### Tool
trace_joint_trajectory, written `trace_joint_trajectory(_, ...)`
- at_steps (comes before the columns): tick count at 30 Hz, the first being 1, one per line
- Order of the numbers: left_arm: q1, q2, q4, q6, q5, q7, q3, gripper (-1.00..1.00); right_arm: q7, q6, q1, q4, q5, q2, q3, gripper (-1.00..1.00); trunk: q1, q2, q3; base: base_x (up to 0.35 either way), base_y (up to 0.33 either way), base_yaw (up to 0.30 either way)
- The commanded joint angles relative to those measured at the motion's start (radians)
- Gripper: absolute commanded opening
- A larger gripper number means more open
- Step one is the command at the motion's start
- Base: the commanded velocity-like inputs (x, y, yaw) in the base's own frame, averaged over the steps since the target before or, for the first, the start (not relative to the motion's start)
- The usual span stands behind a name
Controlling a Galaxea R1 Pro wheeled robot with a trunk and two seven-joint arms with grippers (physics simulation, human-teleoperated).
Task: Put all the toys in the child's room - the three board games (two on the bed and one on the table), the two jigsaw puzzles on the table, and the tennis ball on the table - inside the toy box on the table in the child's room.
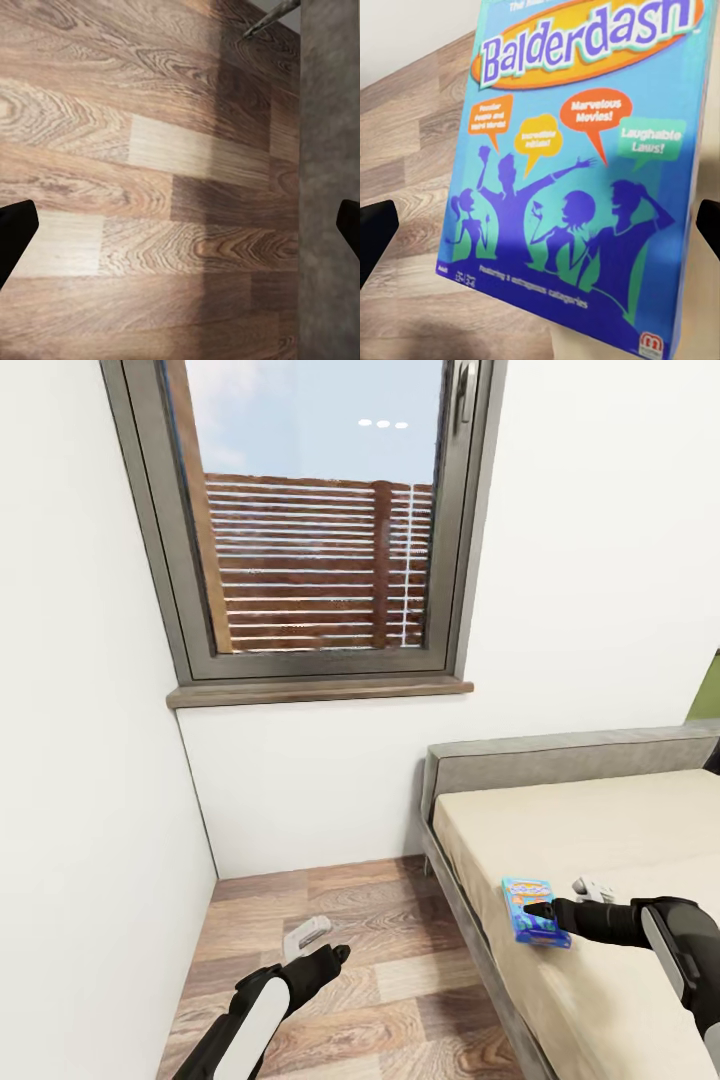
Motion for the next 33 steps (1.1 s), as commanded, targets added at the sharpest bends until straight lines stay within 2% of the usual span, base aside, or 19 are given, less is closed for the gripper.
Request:
trace_joint_trajectory(1, 0.0, 0.0, -0.002, 0.001, 0.011, 0.009, -0.001, 1.0, 0.001, 0.008, -0.001, 0.0, -0.003, 0.0, -0.002, 1.0, 0.0, 0.0, -0.001, 0.0, 0.0, 0.011)
trace_joint_trajectory(33, -0.001, 0.0, -0.002, 0.001, 0.013, 0.009, -0.001, 1.0, 0.001, 0.006, -0.002, 0.0, -0.006, -0.001, -0.003, 1.0, 0.0, 0.0, -0.001, 0.0, 0.0, 0.008)
